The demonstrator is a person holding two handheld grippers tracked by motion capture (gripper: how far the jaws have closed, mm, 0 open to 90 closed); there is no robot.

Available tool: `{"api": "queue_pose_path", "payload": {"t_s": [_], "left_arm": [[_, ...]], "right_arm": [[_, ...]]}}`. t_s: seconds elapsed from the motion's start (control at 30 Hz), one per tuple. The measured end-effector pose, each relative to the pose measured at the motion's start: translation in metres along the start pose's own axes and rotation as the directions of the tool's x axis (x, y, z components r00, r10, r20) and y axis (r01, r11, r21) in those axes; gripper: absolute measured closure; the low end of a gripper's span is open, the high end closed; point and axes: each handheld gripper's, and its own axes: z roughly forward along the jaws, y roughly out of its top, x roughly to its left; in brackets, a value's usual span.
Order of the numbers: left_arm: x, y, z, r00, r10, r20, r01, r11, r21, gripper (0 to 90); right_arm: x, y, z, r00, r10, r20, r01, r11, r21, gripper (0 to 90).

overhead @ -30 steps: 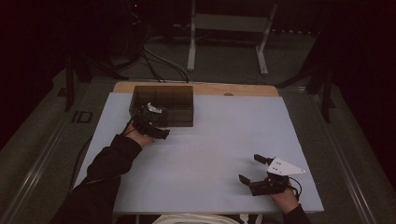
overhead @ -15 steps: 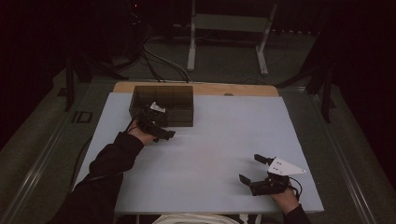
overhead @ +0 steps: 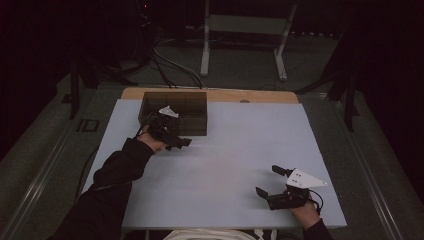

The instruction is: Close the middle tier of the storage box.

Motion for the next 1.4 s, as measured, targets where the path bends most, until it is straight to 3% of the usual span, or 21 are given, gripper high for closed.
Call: {"api": "queue_pose_path", "payload": {"t_s": [0.13,0.33,0.83,1.07,1.17,1.4], "left_arm": [[-0.002,-0.005,-0.007,0.9997,0.008,0.024,-0.008,0.9999,-0.010,0.9],[-0.007,-0.014,-0.015,0.9996,0.029,0.004,-0.029,0.9994,-0.016,0.9],[-0.014,-0.036,-0.036,0.9995,0.023,-0.023,-0.024,0.9985,-0.050,0.9],[-0.015,-0.051,-0.044,0.9980,0.007,-0.064,-0.011,0.9979,-0.064,1.0],[-0.015,-0.058,-0.048,0.9950,0.003,-0.100,-0.010,0.9974,-0.071,1.0],[-0.014,-0.074,-0.055,0.9920,-0.027,-0.124,0.016,0.9961,-0.087,0.9]], "right_arm": [[0.000,0.000,0.000,1.0000,0.001,0.000,-0.001,1.000,0.001,2.8],[0.000,0.000,0.001,1.0000,0.000,0.000,0.000,1.000,0.002,2.8],[0.001,0.001,0.002,1.0000,-0.003,-0.002,0.003,1.000,0.001,2.8],[0.001,0.001,0.002,1.0000,-0.002,-0.004,0.002,1.000,0.004,2.8],[0.001,0.001,0.002,1.0000,-0.003,-0.004,0.003,1.000,0.003,2.8],[0.001,0.001,0.003,1.0000,-0.001,-0.006,0.001,1.000,0.005,2.8]]}}
